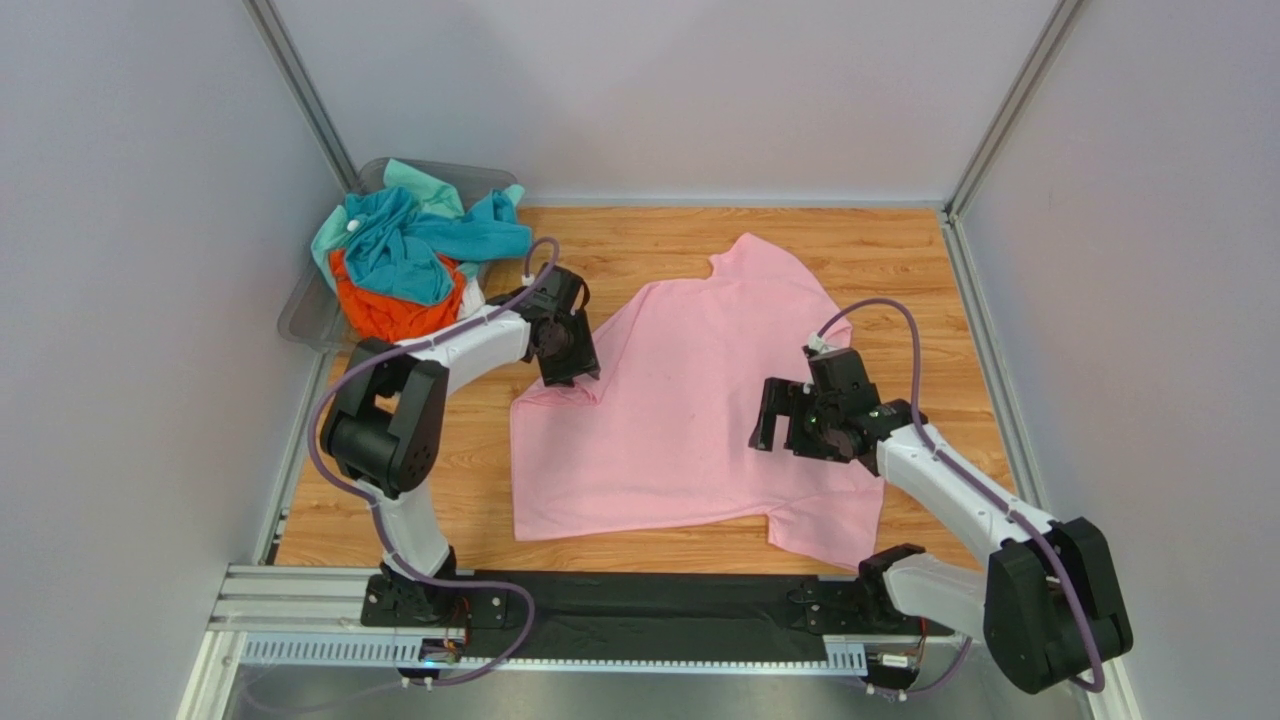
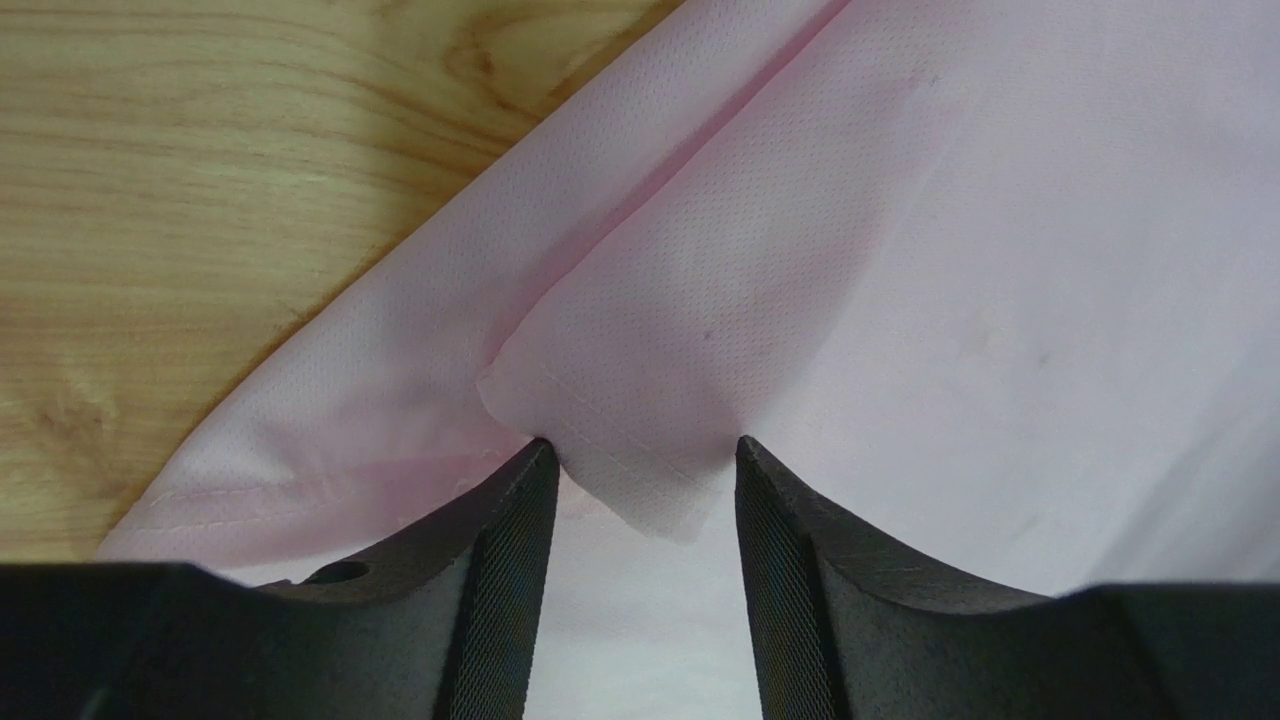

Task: Fold and stack the t-shirts
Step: Flatten the tshirt out

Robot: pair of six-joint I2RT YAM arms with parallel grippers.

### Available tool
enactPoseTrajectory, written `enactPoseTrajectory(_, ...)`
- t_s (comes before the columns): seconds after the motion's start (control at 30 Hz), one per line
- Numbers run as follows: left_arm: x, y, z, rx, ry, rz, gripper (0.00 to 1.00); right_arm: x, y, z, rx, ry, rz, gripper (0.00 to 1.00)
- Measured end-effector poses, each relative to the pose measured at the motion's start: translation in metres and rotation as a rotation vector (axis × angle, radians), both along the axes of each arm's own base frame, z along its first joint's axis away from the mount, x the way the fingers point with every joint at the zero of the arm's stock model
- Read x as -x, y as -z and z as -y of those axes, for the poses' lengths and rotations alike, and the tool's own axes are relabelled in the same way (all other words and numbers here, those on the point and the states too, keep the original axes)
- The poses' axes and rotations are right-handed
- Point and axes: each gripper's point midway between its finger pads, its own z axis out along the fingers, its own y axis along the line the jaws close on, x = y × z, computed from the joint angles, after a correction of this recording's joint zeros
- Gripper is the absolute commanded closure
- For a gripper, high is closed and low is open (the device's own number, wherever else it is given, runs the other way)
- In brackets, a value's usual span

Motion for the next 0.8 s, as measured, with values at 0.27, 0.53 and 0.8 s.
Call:
enactPoseTrajectory(0.27,-0.012,0.005,0.002,-0.015,-0.011,0.005,0.97,0.0,0.0,0.0,0.004,-0.004,0.002,0.0)
enactPoseTrajectory(0.53,-0.042,-0.021,-0.004,-0.077,-0.03,0.107,1.0,-0.002,0.003,0.006,0.033,0.014,0.004,0.0)
enactPoseTrajectory(0.8,-0.094,-0.058,-0.029,-0.174,-0.068,0.247,1.0,-0.003,0.008,0.011,0.063,0.029,-0.008,0.0)
